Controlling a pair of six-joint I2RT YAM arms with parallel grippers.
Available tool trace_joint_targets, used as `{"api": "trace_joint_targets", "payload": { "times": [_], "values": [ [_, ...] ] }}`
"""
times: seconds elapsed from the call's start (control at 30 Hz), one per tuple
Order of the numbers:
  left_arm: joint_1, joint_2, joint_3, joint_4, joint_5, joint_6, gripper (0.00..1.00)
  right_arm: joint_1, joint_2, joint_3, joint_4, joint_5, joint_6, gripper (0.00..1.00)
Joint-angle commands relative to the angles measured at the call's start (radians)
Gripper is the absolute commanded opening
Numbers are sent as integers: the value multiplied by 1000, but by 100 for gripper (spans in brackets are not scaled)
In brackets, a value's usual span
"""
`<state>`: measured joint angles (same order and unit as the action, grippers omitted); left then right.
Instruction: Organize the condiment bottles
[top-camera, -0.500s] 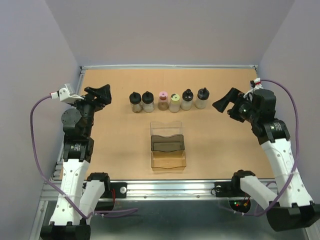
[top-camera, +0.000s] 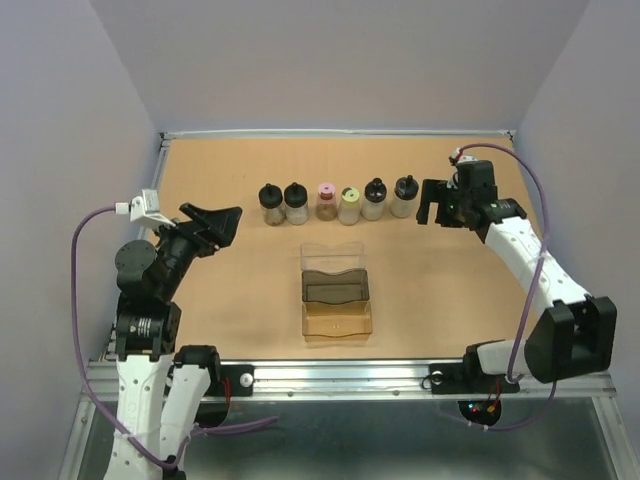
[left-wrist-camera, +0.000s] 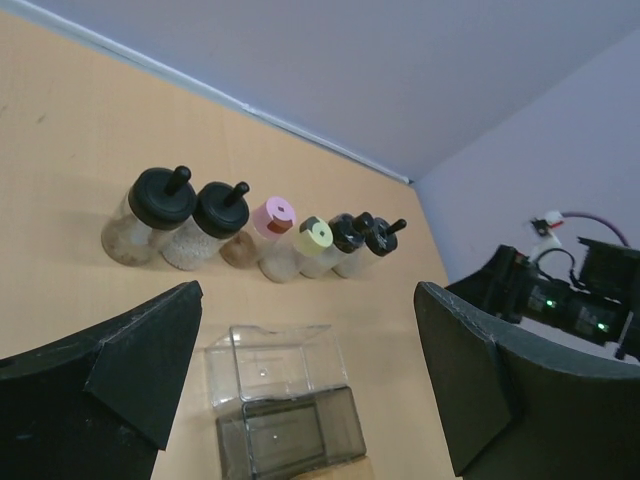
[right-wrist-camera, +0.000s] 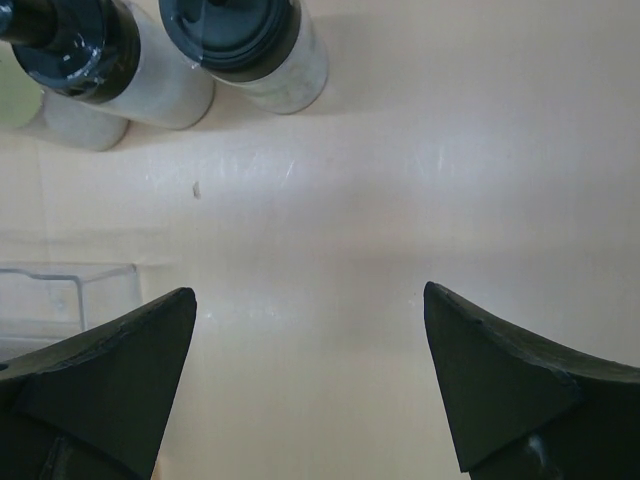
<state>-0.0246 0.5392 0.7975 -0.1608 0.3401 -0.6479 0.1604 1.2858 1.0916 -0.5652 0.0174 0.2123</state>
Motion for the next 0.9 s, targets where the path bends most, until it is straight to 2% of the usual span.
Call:
{"api": "trace_joint_targets", "payload": {
  "times": [0.0, 0.1, 0.33, 0.53, 0.87],
  "values": [
    [0, -67, -30, -69, -1, -36, 99, 16, 107, 70, 149, 46, -109, 100],
    [0, -122, -55, -103, -12, -55, 99, 21, 181, 76, 215, 20, -122, 100],
    [0, -228, -86, -152, -38, -72, 99, 44, 239, 37, 434, 9, -139, 100],
    [0, -220, -54, -215, -98, -32, 99, 62, 358, 116, 452, -1, -145, 100],
    [0, -182, -29, -226, -124, 7, 99, 94, 564, 307, 450, 113, -131, 100]
  ]
}}
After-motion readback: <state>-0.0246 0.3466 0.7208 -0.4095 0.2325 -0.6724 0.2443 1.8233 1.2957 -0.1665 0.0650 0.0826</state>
